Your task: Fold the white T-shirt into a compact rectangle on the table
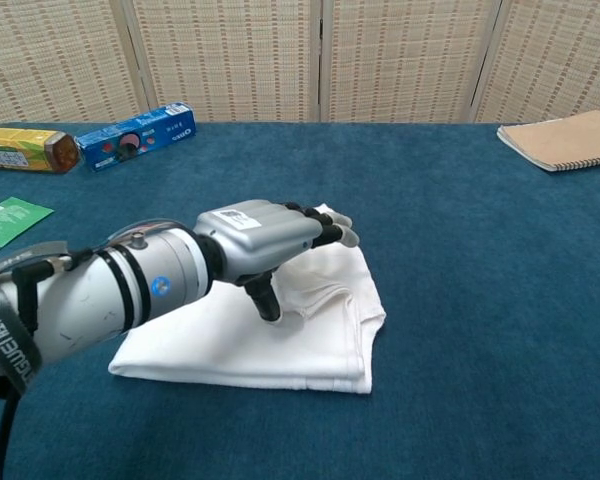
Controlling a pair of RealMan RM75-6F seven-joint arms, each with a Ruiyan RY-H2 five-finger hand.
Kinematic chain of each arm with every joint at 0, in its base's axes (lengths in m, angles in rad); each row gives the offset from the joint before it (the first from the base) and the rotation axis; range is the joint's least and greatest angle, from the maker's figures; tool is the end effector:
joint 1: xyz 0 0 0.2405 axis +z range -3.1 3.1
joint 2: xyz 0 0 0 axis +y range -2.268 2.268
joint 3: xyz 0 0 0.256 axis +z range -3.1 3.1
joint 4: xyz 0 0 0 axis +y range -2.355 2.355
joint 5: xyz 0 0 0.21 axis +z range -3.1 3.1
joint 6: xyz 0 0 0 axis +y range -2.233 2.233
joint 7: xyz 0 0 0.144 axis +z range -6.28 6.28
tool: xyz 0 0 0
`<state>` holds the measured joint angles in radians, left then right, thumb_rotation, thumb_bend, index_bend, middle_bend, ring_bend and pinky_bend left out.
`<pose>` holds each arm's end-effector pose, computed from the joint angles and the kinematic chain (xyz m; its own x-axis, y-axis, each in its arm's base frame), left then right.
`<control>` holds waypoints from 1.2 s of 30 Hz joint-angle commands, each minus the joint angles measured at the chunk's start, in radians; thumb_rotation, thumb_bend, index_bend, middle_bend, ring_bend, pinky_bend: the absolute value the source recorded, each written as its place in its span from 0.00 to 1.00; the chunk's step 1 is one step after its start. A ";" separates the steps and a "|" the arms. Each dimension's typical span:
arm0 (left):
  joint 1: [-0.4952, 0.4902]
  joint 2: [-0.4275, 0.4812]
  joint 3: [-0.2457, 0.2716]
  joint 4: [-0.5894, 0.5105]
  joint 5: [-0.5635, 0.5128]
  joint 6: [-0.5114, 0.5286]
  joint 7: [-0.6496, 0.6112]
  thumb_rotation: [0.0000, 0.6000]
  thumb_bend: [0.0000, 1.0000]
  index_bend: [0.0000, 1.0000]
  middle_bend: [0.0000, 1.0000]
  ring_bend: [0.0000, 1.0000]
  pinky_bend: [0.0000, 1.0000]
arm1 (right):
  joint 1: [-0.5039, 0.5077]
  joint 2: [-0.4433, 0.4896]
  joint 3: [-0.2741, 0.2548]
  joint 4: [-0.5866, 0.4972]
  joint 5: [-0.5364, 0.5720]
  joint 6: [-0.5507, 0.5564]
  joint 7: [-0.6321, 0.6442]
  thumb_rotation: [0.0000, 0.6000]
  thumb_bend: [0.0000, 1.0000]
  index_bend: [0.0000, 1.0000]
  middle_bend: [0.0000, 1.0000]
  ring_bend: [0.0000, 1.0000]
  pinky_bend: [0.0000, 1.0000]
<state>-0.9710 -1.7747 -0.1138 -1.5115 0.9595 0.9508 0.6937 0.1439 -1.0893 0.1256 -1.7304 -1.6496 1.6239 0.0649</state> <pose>-0.0508 0.3014 -0.0991 0.6332 0.2414 0.7354 0.6767 -0.6338 -0.3746 -0.2444 -0.2042 0.1808 0.2169 0.2024 0.9550 -0.9328 -0.2455 0.2638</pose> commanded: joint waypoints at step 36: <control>0.334 0.393 0.002 -0.260 0.107 0.321 -0.297 1.00 0.28 0.03 0.00 0.00 0.00 | 0.024 0.112 -0.040 -0.010 0.014 -0.128 0.053 1.00 0.35 0.46 0.28 0.10 0.06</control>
<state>-0.6744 -1.4107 -0.1375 -1.7567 1.0382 1.2374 0.4306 0.1638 -0.9825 0.0918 -1.7450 -1.6328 1.5033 0.1139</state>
